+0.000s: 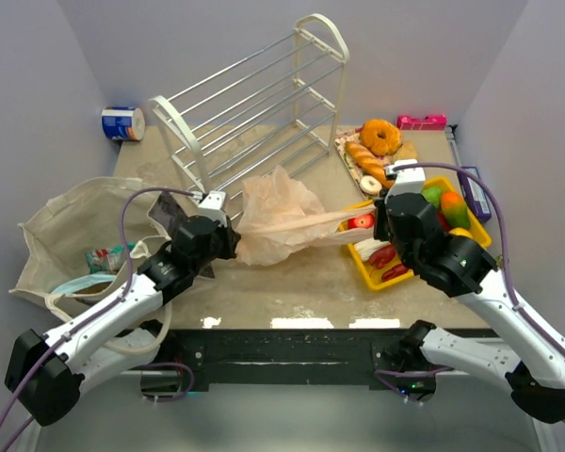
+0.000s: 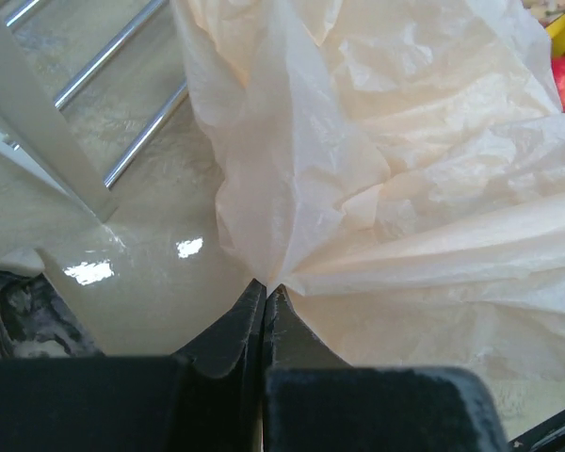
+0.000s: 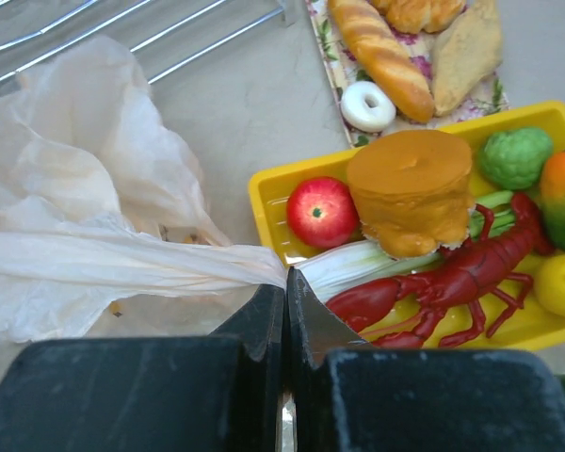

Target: Place the mixed food into the grocery bags and tie them

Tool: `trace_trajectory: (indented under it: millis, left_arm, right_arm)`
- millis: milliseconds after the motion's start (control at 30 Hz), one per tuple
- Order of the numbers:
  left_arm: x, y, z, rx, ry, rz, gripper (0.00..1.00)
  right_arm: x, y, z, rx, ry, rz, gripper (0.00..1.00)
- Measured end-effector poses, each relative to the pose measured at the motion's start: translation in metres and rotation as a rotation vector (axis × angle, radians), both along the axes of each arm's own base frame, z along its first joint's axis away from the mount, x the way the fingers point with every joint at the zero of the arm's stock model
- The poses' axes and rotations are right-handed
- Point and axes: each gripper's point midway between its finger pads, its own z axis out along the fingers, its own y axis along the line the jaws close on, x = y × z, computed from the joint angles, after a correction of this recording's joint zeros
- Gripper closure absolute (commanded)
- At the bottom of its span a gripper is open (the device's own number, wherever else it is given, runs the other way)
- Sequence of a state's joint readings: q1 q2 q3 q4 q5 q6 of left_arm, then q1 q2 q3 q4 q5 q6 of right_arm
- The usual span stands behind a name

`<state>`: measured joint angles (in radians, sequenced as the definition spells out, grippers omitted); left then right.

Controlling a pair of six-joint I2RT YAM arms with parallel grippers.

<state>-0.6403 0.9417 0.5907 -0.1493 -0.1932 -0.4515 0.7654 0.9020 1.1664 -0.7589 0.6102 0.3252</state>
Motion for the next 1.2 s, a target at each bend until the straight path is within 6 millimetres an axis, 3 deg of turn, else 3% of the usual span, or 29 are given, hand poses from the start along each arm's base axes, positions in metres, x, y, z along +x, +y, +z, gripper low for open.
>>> trace_trajectory:
  millis: [167, 333, 433, 467, 533, 567, 700, 767, 867, 1033, 1133, 1200]
  left_arm:
    - [0.006, -0.001, 0.008, 0.002, -0.008, 0.009, 1.00]
    - [0.014, -0.006, 0.002, 0.045, 0.008, -0.021, 0.98]
    - [0.027, -0.015, 0.007, 0.069, 0.003, -0.051, 0.74]
    - [0.033, -0.021, 0.011, 0.075, -0.005, -0.065, 0.61]
    - [0.047, -0.032, 0.017, 0.088, -0.019, -0.089, 0.49]
    - [0.054, -0.038, 0.021, 0.093, -0.025, -0.101, 0.38]
    - [0.063, -0.047, 0.037, 0.095, -0.063, -0.133, 0.22]
    - [0.059, -0.045, 0.049, 0.087, -0.092, -0.142, 0.19]
    - [0.049, -0.037, 0.082, 0.052, -0.173, -0.145, 0.17]
    - [-0.001, -0.010, 0.154, -0.078, -0.391, -0.168, 0.12]
    - [-0.032, -0.002, 0.173, -0.152, -0.492, -0.227, 0.12]
    - [-0.044, -0.004, 0.172, -0.181, -0.521, -0.274, 0.10]
  right_arm:
    - [-0.004, -0.003, 0.004, -0.012, 0.003, 0.014, 1.00]
    - [-0.014, 0.020, 0.010, 0.091, 0.012, 0.141, 1.00]
    - [-0.022, 0.053, 0.003, 0.201, 0.043, 0.279, 1.00]
    - [-0.025, 0.066, -0.001, 0.241, 0.060, 0.331, 1.00]
    - [-0.032, 0.087, -0.014, 0.301, 0.107, 0.412, 1.00]
    - [-0.034, 0.100, -0.023, 0.333, 0.133, 0.451, 1.00]
    - [-0.048, 0.138, -0.059, 0.402, 0.255, 0.550, 1.00]
    - [-0.054, 0.152, -0.064, 0.430, 0.282, 0.582, 1.00]
    - [-0.056, 0.175, -0.054, 0.500, 0.267, 0.619, 1.00]
    - [-0.048, 0.203, -0.030, 0.637, 0.207, 0.629, 1.00]
    - [-0.038, 0.218, -0.023, 0.708, 0.191, 0.618, 1.00]
    - [-0.032, 0.227, -0.025, 0.740, 0.195, 0.611, 1.00]
